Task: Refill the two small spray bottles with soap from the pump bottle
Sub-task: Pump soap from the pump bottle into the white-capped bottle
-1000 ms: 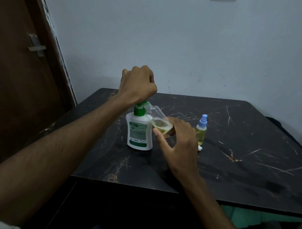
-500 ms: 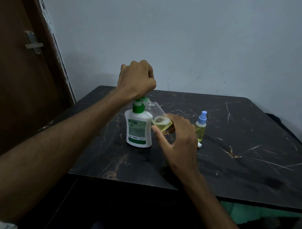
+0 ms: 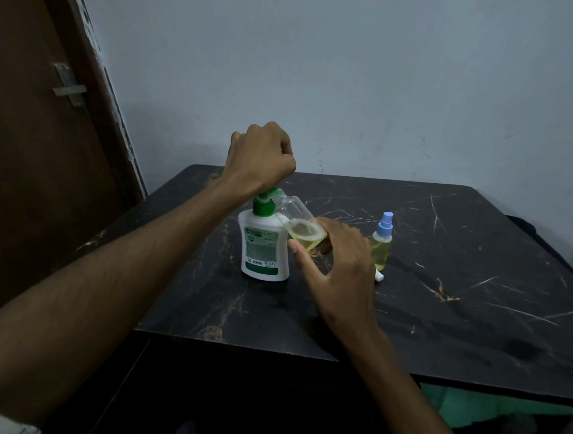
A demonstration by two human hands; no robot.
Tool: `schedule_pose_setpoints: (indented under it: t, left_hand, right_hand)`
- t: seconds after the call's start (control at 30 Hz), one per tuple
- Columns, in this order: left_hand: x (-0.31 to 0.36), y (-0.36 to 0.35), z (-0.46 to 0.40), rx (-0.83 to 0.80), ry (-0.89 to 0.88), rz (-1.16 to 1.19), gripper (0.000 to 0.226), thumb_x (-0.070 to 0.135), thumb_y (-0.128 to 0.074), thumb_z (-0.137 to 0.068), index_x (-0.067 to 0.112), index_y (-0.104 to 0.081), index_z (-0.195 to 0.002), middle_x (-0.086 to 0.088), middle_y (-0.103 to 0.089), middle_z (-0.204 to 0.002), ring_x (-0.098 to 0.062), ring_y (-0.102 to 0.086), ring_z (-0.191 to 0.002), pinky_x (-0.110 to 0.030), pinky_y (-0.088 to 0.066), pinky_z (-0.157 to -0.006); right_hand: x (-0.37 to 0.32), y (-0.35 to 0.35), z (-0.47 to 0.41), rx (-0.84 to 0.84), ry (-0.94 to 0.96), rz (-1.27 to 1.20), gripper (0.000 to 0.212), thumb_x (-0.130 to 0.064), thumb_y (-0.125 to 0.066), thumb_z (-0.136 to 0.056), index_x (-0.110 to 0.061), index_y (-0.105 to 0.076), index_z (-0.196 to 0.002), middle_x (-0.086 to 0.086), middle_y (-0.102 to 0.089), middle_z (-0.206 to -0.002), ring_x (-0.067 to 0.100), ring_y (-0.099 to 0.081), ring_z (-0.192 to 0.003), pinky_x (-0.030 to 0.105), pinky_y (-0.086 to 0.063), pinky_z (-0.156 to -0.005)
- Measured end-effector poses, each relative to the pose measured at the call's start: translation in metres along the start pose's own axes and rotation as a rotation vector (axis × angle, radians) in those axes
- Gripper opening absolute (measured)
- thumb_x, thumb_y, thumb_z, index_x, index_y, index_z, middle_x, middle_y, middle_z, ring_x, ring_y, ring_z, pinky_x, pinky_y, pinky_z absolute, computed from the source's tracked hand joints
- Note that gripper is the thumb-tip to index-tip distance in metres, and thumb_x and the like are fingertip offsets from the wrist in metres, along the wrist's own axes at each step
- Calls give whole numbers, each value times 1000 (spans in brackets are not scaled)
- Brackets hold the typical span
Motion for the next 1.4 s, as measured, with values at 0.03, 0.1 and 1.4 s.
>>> schedule_pose_setpoints:
  t: [0.03,0.1,1.4]
  left_hand:
    - [0,0,0,-1,-2,-1,20,14,-61,-76,16,-79,-83,2,-76,-82,-18,-68,-78,-51,-52,-100]
    - [2,0,0,-5,-13,-14,19,15,-61,-76,17,-78,-82,3,-75,-80,-18,-67,-78,-50,-50,-101]
    - [1,2,-1,-3,-10,8,21,14,-64,-80,15,-82,-89,0,-78,-86,-18,-69,-80,-50,-57,-93]
  right_hand:
    - [-1,0,0,2,2,1,36,-45,-72,-96,-18,-67,-120,-9,-66,-102,8,-54,-89,38,-48,-84]
    - [-1,1,0,6,6,4,36,-44,-72,-96,-18,-67,-120,-8,-67,-102,8,-55,-89,38,-48,-84]
    - [2,-1,1,4,-9,17,38,-45,-70,-96,-17,-67,-122,-7,-67,-105,11,-57,-90,40,-49,-83]
Point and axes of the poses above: each hand's wrist, its own z-axis away from the middle knuckle, its own y-axis out of the back of the hand, x = y × z, the point moved 6 cm from there along -z, towards the middle knuckle
